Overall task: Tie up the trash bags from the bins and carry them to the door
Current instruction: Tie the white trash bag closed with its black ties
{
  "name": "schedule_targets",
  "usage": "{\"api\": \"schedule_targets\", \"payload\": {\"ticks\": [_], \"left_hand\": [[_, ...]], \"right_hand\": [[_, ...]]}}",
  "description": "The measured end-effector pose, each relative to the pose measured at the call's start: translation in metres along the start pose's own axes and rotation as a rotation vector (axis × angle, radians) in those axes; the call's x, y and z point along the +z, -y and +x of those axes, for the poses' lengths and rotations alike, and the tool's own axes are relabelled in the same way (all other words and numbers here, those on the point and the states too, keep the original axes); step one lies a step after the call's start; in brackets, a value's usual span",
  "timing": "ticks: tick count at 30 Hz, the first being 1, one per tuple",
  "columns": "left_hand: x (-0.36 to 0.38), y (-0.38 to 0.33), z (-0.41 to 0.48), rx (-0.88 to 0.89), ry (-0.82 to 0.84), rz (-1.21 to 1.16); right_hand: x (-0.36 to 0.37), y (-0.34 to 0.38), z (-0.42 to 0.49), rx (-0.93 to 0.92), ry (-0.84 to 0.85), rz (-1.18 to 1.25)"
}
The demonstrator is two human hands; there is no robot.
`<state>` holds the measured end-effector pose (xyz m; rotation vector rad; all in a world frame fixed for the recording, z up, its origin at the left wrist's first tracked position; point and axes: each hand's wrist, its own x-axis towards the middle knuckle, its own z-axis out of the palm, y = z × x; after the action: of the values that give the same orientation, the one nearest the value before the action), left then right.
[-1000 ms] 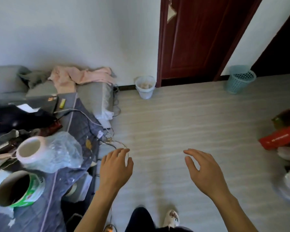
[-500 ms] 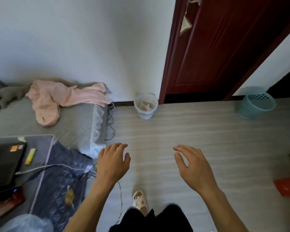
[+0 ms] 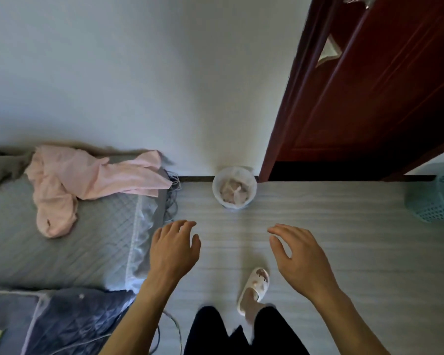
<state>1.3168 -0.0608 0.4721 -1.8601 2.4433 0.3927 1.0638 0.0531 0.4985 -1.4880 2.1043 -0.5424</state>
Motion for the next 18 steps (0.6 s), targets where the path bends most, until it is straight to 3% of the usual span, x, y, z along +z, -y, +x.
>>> {"api": "schedule_targets", "payload": {"ticks": [8, 18], "left_hand": [[0.028, -0.023, 0.139, -0.039, 0.17, 0.002], [0.149, -0.015, 0.317, 0.051, 0.43, 0.064]], "right_hand": [[-0.007, -0.031, 0.151, -0.016, 0.179, -0.112], [0.1, -0.107, 0.289, 0.171, 0.281, -0.086]]}}
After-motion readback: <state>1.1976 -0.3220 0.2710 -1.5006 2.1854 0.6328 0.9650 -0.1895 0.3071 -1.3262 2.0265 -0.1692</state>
